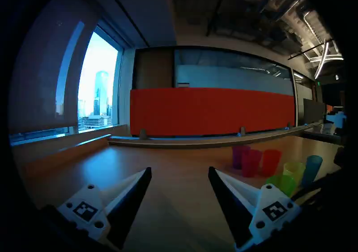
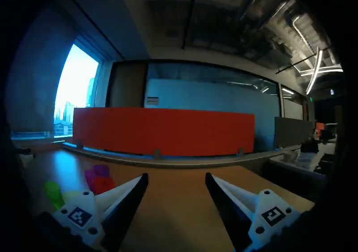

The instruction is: Pour water

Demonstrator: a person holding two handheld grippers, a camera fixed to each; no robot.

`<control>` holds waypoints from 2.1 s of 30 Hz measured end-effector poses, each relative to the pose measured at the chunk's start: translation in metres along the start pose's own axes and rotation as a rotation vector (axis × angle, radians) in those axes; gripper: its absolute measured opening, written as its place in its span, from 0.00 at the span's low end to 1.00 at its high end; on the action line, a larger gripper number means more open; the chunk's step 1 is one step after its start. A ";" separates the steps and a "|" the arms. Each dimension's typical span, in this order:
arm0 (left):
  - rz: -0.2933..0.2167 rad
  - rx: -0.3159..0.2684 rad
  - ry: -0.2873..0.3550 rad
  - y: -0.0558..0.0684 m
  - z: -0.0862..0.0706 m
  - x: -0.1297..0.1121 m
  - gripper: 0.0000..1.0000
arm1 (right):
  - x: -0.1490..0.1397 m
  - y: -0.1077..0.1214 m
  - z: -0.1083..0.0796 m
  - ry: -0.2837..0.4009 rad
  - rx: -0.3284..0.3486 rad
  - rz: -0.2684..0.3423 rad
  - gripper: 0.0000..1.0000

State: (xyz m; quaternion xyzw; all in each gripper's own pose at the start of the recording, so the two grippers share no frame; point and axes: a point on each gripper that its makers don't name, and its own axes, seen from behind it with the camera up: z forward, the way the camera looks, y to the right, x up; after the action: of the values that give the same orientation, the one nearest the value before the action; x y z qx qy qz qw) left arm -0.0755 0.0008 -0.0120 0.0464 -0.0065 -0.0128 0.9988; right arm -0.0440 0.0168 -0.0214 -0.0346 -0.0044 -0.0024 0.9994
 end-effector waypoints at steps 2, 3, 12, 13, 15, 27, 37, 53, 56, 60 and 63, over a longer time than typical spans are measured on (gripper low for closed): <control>0.000 0.000 0.000 0.000 0.000 0.000 0.94 | -0.002 0.000 0.001 0.012 0.002 0.007 0.99; 0.000 0.000 0.000 0.000 0.000 0.000 0.94 | -0.004 0.000 0.001 0.014 0.005 0.012 0.99; 0.000 0.000 0.000 0.000 0.000 0.000 0.94 | -0.029 -0.001 0.005 0.005 0.031 0.044 0.99; 0.000 0.000 0.000 0.000 0.000 0.000 0.94 | -0.031 -0.001 0.006 0.003 0.032 0.045 0.99; 0.000 0.000 0.000 0.000 0.000 0.000 0.94 | -0.036 -0.001 0.008 -0.003 0.034 0.049 0.99; 0.000 0.000 0.000 0.000 0.000 0.001 0.94 | -0.057 0.001 0.013 -0.034 0.037 0.086 0.99; 0.000 0.000 0.000 0.000 0.000 0.001 0.94 | -0.064 0.000 0.014 -0.048 0.030 0.079 0.99; 0.000 0.000 0.000 0.000 0.000 0.000 0.94 | -0.064 -0.006 0.014 -0.056 0.030 0.038 0.99; 0.000 0.000 0.000 0.000 0.000 0.000 0.94 | -0.064 -0.006 0.013 -0.057 0.030 0.038 0.99; 0.000 0.000 0.000 0.000 0.000 0.000 0.94 | -0.064 -0.007 0.012 -0.056 0.032 0.038 0.99; 0.000 0.000 0.000 0.000 0.000 0.000 0.94 | -0.065 -0.008 0.011 -0.057 0.033 0.038 0.99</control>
State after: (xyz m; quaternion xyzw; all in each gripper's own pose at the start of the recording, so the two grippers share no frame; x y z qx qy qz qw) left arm -0.0758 0.0012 -0.0118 0.0464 -0.0064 -0.0129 0.9988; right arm -0.1087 0.0100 -0.0100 -0.0182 -0.0321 0.0176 0.9992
